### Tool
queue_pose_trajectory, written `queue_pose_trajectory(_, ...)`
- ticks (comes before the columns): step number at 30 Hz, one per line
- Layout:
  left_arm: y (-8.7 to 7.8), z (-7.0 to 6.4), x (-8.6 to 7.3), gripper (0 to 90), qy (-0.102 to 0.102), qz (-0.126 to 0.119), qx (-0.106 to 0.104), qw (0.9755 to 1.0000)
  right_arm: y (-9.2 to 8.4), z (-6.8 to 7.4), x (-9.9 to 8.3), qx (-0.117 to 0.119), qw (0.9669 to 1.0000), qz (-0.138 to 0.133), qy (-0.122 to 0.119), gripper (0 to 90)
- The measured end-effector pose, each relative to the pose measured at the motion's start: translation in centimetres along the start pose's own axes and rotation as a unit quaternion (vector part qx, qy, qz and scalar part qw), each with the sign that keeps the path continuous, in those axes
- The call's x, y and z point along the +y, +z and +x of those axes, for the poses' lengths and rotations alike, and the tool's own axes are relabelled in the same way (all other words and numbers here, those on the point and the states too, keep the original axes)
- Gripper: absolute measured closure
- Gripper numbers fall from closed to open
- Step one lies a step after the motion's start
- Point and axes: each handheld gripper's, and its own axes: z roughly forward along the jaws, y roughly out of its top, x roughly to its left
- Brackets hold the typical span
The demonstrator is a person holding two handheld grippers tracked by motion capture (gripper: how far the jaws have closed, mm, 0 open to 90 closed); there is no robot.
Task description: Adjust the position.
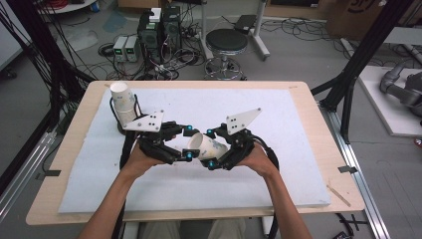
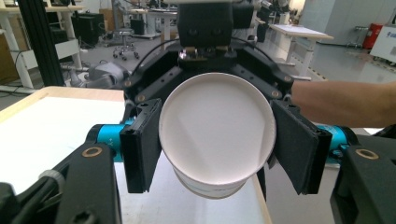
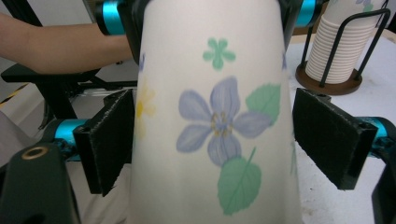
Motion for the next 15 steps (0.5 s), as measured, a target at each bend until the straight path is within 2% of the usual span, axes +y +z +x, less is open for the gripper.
queue_pose_trajectory(12, -0.56, -0.03, 0.33, 36.7, 0.001, -0.003, 0.004, 1.0, -0.12, -0.04, -0.42, 0.002, 0.9999, -0.006, 0.008, 16.5)
queue_pose_trajectory(15, -0.59, -0.02, 0.36, 36.7, 0.002, -0.004, 0.005, 1.0, -0.17, -0.1, -0.42, 0.005, 1.0, -0.006, 0.005, 19.3)
